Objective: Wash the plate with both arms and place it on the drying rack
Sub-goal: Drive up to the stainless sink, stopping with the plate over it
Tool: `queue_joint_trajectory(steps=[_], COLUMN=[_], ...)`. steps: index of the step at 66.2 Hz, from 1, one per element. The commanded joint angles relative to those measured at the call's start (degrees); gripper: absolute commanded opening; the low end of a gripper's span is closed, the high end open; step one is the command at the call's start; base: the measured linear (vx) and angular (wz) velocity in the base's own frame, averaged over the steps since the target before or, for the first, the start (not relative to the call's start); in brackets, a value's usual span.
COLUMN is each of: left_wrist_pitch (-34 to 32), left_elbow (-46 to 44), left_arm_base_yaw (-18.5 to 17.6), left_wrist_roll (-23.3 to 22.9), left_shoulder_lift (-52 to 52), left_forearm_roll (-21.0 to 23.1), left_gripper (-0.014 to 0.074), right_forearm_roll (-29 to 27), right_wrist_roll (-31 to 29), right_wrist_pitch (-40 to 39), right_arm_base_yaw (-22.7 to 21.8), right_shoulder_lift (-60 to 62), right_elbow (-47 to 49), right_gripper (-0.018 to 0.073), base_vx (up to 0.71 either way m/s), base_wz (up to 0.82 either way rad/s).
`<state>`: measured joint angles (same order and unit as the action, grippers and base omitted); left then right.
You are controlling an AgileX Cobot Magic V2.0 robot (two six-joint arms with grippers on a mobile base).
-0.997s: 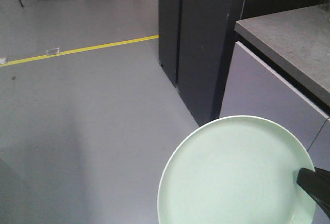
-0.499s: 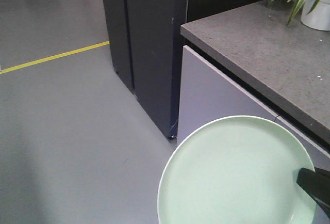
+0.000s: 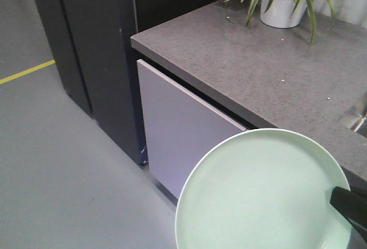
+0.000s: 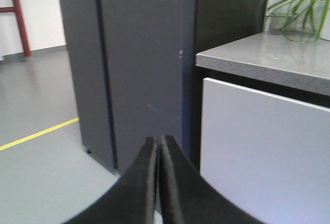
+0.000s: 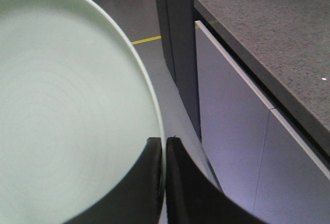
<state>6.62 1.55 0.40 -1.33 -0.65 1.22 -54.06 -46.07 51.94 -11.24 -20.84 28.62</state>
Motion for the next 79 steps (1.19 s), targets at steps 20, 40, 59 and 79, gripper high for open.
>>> queue_joint_trajectory(steps=[20, 40, 59, 79], left_wrist_pitch=[-4.2, -4.2, -4.2, -4.2], left_elbow=[1.2, 1.2, 1.2, 1.2], left_arm_base_yaw=[0.0, 0.0, 0.0, 0.0], left_wrist_roll=[-0.5, -0.5, -0.5, -0.5], left_shoulder_lift=[-0.9, -0.9, -0.9, -0.9], left_forearm_roll=[0.2, 0.2, 0.2, 0.2], left_gripper=[-0.0006, -0.0006, -0.0006, -0.0006], right_forearm_roll=[-3.2, -3.2, -3.2, -3.2], right_wrist_roll=[0.0, 0.0, 0.0, 0.0], right_wrist_pitch=[-2.3, -2.3, -2.3, -2.3], right_arm_base_yaw=[0.0, 0.0, 0.0, 0.0], right_shoulder_lift=[-0.5, -0.5, -0.5, -0.5], right_elbow=[1.4, 1.4, 1.4, 1.4], right_gripper=[-0.0002, -0.0002, -0.0002, -0.0002], base_vx=[0.1, 0.1, 0.11, 0.1], base_wz=[-0.38, -0.4, -0.42, -0.39])
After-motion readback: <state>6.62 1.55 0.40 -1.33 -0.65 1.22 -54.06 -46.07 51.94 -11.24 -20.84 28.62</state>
